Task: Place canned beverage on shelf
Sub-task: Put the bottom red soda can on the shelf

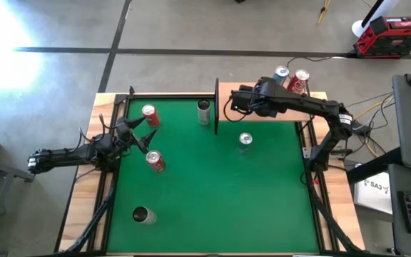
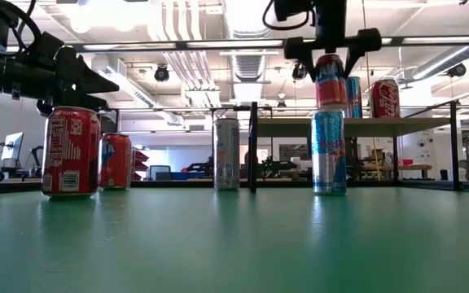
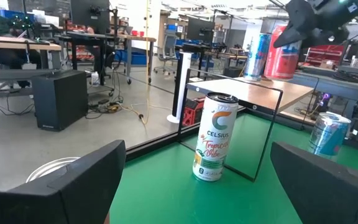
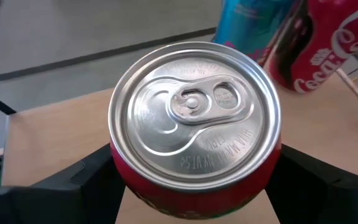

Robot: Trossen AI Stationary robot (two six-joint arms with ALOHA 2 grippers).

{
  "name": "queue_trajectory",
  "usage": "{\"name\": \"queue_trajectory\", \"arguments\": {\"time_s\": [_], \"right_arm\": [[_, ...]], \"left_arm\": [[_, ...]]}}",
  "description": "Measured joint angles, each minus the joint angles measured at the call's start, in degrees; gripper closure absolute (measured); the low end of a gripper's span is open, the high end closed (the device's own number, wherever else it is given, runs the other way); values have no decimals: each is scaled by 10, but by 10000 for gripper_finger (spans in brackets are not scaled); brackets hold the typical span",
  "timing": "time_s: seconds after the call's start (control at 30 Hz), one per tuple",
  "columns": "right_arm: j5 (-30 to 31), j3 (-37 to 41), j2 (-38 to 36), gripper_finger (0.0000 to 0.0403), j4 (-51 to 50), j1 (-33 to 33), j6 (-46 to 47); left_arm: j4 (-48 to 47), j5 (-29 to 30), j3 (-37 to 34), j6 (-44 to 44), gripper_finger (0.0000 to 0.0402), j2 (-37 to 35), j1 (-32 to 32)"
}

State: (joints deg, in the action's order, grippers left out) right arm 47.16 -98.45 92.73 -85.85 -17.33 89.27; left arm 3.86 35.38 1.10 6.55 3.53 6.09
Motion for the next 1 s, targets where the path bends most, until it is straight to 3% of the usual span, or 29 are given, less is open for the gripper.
{"name": "queue_trajectory", "arguments": {"time_s": [0.4, 0.7, 1.0], "right_arm": [[71, 0, 21, 102, 17, -15, 29], [70, 1, 39, 102, 63, -44, 35], [69, 1, 61, 101, 118, -94, -22]], "left_arm": [[0, 0, 0, 0, 15, 0, 0], [-1, 0, 0, 0, 15, 0, 0], [-2, 0, 0, 0, 15, 0, 0]]}}
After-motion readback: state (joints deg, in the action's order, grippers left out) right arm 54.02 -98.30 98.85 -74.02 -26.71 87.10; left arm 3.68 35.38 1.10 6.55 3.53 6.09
